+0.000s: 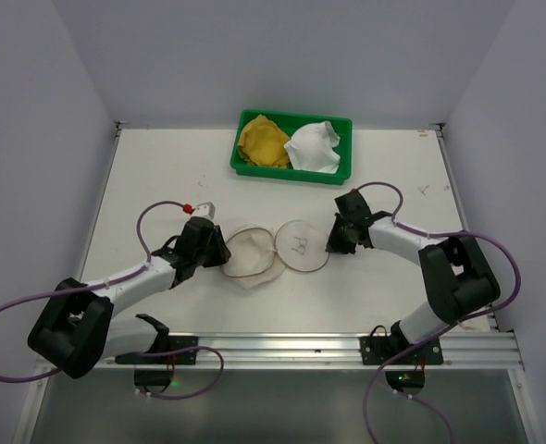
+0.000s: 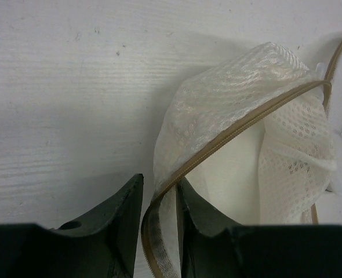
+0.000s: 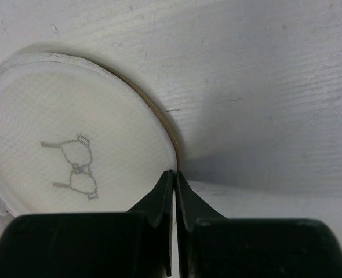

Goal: Unzip the laundry bag and remove the bra

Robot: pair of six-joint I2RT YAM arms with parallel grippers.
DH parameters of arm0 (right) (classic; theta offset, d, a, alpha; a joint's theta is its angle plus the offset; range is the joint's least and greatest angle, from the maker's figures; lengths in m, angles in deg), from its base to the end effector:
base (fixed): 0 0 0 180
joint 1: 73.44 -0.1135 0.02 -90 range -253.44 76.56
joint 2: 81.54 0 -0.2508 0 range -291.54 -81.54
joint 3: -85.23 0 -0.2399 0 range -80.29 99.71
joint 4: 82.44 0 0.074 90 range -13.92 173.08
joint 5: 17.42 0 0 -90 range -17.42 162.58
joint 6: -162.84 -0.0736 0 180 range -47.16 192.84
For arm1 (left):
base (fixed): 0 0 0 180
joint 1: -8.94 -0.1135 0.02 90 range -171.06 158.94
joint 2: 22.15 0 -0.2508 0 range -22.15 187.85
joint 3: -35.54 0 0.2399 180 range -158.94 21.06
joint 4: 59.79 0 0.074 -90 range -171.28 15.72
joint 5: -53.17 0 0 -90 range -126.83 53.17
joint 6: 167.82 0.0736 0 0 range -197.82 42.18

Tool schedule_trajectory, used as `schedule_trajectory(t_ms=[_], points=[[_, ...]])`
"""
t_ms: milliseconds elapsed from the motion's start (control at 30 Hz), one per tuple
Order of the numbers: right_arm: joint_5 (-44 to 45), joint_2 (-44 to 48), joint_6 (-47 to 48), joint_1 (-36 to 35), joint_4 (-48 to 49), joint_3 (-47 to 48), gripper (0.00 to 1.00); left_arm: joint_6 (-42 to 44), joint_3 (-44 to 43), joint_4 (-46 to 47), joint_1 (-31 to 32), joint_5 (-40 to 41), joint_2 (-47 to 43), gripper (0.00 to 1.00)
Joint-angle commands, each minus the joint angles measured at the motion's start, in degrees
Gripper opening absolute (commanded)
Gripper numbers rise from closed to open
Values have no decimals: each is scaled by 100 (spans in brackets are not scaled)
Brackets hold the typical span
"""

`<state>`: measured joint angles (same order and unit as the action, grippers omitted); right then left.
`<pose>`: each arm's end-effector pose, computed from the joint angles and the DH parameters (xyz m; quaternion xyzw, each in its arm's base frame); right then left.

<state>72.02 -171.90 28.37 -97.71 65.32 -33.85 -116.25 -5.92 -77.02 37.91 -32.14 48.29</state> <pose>0.2737 0.1242 0.1165 0.1689 0.9548 0.1420 0.1992 0.2198 -0.1148 0.1272 -0.0917 0.9227 -0.1751 0.3310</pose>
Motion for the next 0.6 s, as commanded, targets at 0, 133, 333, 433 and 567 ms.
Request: schedule_trajectory(t_ms=[0,133,333,433,567], points=[[388,290,236,-16,-359,32,0,29,-18,169,30,-38,75,32],[1118,844,579,-191,-834,452,0,64,-175,388,47,-187,286,30],[2260,1293,1186,-1016,-1423,1182,0,56,-623,573,249,-354,743,27],[2709,1267,1344,-1430,-1678,1491,0,12,-826,678,425,-390,972,25],[2886,1241,1563,-1791,-1740,1711,0,-76,-958,810,592,-442,1253,24]])
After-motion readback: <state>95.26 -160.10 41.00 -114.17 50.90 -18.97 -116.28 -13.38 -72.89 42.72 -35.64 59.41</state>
